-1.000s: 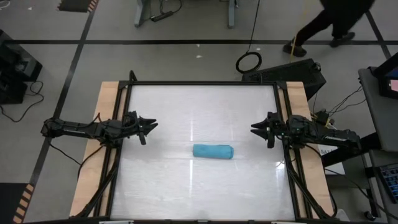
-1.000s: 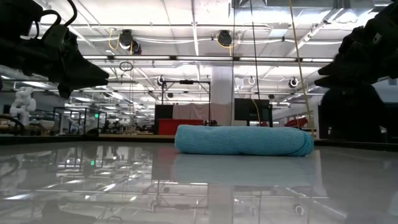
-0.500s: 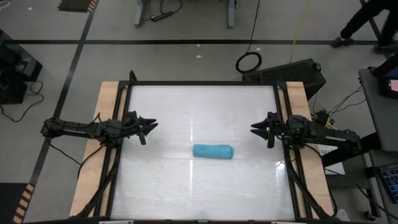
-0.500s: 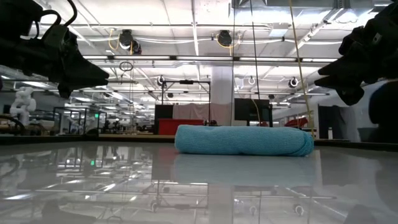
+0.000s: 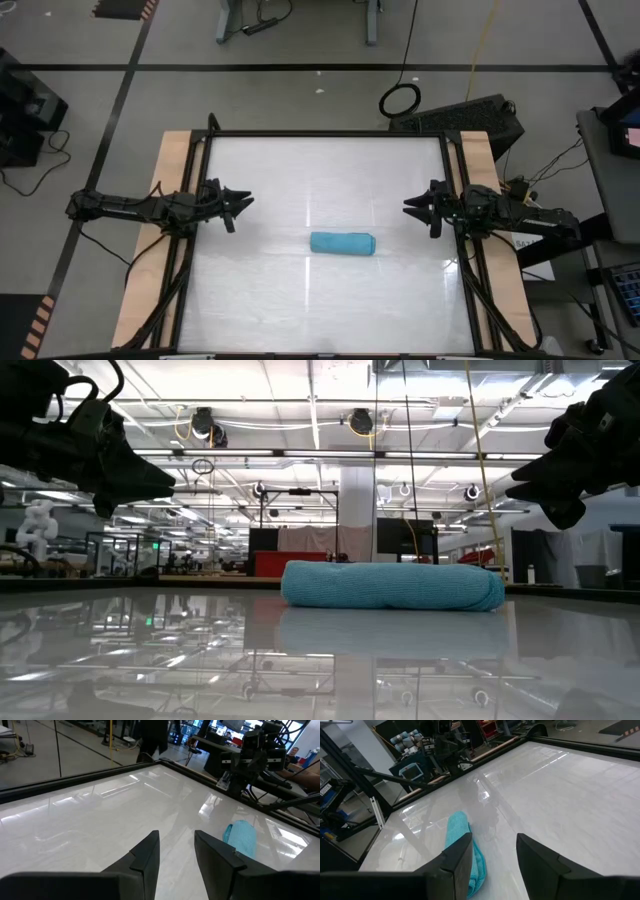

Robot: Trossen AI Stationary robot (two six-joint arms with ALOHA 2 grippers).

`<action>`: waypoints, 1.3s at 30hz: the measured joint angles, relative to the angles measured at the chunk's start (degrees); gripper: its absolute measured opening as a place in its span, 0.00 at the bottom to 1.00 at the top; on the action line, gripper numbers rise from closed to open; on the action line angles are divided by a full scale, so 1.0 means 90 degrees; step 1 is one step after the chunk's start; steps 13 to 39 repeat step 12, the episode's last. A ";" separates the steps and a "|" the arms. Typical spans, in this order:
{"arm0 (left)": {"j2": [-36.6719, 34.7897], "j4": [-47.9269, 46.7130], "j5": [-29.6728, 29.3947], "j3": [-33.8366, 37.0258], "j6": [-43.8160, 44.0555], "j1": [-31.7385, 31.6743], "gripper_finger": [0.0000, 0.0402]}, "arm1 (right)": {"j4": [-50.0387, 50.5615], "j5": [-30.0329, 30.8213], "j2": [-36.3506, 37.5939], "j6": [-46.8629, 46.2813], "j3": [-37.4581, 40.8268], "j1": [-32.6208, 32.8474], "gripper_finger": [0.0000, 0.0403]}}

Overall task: Roll towel
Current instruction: Return to Home Position

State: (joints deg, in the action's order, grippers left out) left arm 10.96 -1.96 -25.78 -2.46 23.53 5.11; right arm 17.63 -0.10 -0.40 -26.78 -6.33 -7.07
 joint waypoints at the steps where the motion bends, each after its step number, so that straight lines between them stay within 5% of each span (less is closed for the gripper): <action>1: 0.0000 0.0000 0.0000 0.0000 0.0000 0.0000 0.32 | 0.0000 0.0000 0.0000 0.0000 0.0000 0.0000 0.36; 39: 0.0000 0.0000 0.0001 0.0000 0.0000 0.0001 0.32 | 0.0000 0.0000 0.0001 -0.0001 0.0000 0.0000 0.36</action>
